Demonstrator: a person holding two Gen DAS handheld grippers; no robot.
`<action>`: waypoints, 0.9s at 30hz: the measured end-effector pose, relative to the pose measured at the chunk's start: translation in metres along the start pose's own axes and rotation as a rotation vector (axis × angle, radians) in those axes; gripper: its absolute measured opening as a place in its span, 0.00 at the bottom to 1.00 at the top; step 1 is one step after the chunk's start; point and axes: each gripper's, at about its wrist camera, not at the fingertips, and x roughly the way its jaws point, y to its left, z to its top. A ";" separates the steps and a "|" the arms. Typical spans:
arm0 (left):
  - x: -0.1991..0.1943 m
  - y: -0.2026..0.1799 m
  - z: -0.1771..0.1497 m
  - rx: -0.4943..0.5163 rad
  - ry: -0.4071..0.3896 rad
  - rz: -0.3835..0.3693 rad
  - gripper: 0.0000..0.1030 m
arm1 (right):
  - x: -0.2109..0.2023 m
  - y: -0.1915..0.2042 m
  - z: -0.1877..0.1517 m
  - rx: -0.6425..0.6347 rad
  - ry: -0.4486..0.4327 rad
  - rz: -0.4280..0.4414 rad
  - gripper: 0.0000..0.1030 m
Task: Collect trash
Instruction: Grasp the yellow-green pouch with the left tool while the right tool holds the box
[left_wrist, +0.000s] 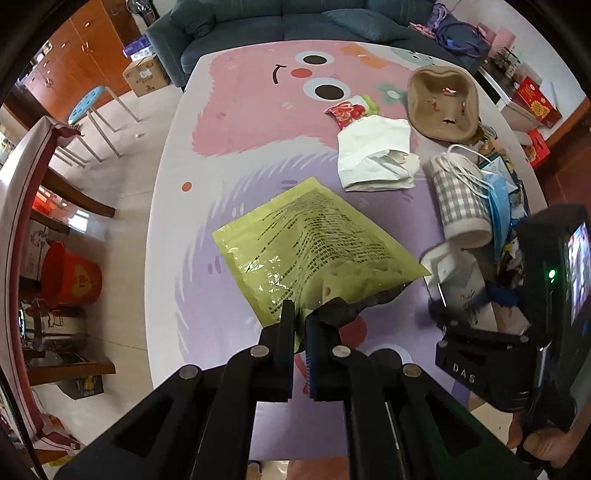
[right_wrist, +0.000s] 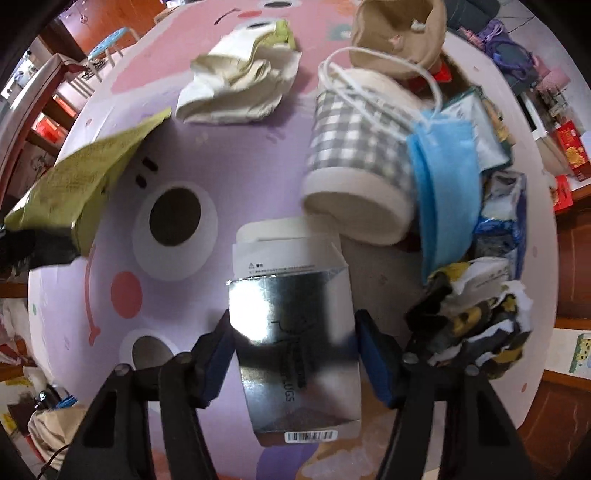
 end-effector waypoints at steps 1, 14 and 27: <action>-0.004 -0.001 -0.002 0.004 -0.003 -0.003 0.03 | -0.007 -0.001 -0.001 0.007 -0.022 0.026 0.61; -0.061 -0.029 -0.033 0.055 -0.055 -0.048 0.02 | -0.092 -0.034 -0.054 0.036 -0.240 0.246 0.60; -0.069 -0.040 -0.071 -0.070 -0.167 0.061 0.80 | -0.105 -0.049 -0.106 -0.024 -0.293 0.302 0.60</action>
